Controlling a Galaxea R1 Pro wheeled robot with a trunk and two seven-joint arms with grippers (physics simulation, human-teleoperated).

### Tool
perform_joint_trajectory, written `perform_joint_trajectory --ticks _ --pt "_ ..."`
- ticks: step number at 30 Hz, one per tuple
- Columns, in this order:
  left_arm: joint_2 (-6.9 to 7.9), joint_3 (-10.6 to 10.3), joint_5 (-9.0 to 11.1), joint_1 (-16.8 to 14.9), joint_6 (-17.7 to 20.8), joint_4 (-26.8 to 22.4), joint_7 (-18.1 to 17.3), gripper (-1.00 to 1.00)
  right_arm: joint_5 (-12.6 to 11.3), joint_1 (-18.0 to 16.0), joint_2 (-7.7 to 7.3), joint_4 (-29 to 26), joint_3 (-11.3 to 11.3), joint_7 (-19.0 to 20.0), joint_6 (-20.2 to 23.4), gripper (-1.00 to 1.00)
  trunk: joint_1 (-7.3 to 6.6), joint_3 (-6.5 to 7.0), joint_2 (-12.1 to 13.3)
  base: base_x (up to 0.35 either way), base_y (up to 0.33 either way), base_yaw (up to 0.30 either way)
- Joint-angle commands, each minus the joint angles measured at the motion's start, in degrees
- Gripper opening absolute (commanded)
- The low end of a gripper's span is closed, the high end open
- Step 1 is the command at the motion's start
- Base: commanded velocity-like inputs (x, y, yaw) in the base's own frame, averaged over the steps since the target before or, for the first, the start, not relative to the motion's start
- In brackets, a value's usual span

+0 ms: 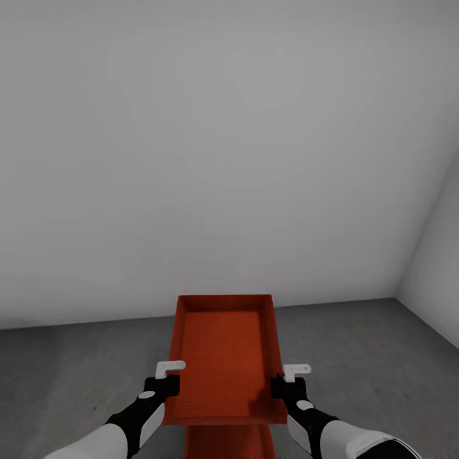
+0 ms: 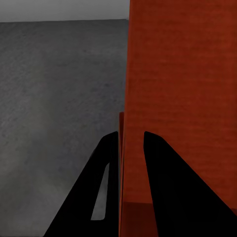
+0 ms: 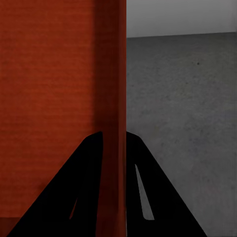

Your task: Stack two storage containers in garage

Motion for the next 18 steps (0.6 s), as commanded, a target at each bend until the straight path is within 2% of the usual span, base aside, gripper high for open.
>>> perform_joint_trajectory --ticks 1,18 --pt "2.41 1.3 -0.2 -0.1 -2.2 -0.1 0.7 -1.0 -1.5 -0.1 -0.41 0.3 -2.5 -0.1 -0.4 -1.0 0.0 -0.17 -0.1 0.0 0.0 0.0" --pt "2.41 1.3 -0.2 -0.1 -2.2 -0.1 0.7 -1.0 -1.5 -0.1 -0.41 0.3 -2.5 -0.1 -0.4 -1.0 0.0 -1.71 -0.1 0.0 0.0 0.0"
